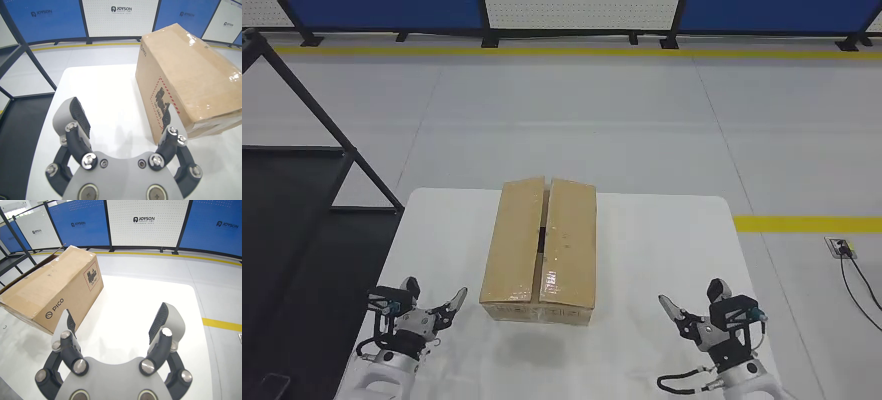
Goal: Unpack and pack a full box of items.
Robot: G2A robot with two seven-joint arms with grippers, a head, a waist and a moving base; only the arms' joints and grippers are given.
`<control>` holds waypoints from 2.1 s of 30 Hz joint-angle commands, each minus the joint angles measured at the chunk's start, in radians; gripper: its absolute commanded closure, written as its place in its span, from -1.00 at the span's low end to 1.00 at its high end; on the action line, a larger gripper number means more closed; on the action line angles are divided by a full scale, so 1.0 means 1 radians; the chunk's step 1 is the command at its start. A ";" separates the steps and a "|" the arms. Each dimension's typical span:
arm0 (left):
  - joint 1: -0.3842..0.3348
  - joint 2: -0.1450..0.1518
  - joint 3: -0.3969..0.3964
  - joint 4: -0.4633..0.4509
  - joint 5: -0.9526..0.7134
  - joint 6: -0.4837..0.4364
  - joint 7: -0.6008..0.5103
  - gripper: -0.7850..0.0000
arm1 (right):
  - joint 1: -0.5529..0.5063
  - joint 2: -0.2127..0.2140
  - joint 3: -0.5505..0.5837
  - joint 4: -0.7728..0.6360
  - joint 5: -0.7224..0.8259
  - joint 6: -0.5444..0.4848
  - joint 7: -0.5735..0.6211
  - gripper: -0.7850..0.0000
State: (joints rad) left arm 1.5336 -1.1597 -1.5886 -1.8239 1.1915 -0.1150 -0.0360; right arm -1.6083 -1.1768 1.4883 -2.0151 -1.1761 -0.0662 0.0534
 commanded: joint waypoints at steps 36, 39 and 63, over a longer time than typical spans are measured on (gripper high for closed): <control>0.022 -0.008 0.141 -0.031 0.194 -0.094 0.026 -1.00 | -0.024 -0.004 -0.019 -0.015 -0.142 -0.039 -0.070 -1.00; 0.023 -0.008 0.156 -0.035 0.219 -0.103 0.027 -1.00 | -0.033 -0.004 -0.018 -0.018 -0.166 -0.051 -0.099 -1.00; -0.031 -0.017 0.122 0.036 0.114 -0.035 0.005 -1.00 | -0.032 -0.008 -0.035 -0.027 -0.229 -0.078 -0.123 -1.00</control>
State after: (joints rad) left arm 1.5044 -1.1761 -1.4753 -1.7893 1.2933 -0.1516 -0.0344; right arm -1.6381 -1.1849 1.4538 -2.0424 -1.4027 -0.1453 -0.0692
